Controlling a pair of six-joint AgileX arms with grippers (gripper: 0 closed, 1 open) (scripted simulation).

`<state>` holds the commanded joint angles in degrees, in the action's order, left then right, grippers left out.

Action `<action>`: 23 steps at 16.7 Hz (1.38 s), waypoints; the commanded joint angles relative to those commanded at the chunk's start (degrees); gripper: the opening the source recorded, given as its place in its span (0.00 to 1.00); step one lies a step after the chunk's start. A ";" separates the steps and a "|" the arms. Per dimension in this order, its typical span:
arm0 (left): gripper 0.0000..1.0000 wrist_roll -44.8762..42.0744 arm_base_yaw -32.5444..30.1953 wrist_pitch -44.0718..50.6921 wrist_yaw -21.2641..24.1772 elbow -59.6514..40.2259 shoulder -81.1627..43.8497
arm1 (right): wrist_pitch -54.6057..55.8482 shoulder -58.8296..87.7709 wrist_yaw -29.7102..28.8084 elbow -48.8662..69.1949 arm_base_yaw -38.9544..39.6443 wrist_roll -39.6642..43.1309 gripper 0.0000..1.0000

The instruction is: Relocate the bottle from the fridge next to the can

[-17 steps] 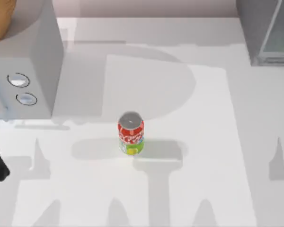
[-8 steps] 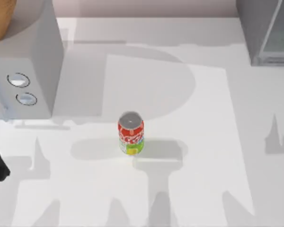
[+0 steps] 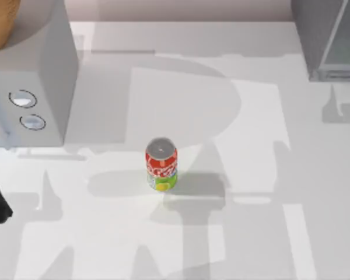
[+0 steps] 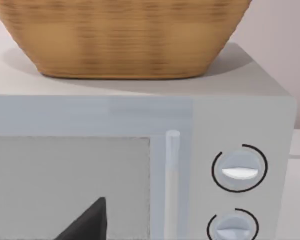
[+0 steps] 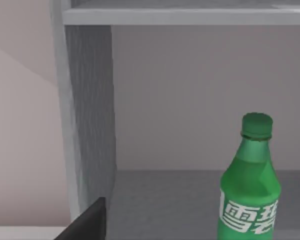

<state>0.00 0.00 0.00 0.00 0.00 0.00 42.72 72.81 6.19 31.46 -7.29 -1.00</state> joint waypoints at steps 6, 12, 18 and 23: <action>1.00 0.00 0.00 0.00 0.00 0.00 0.00 | 17.94 33.84 2.43 13.20 -3.24 0.00 1.00; 1.00 0.00 0.00 0.00 0.00 0.00 0.00 | 26.66 47.65 3.52 19.72 -4.79 0.16 1.00; 1.00 0.00 0.00 0.00 0.00 0.00 0.00 | 26.58 47.77 3.44 19.73 -4.50 0.17 1.00; 1.00 0.00 0.00 0.00 0.00 0.00 0.00 | 23.20 51.33 2.76 26.90 -4.10 0.20 1.00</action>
<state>0.00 0.00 0.00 0.00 0.00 0.00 65.92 124.14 8.95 58.36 -11.38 -0.80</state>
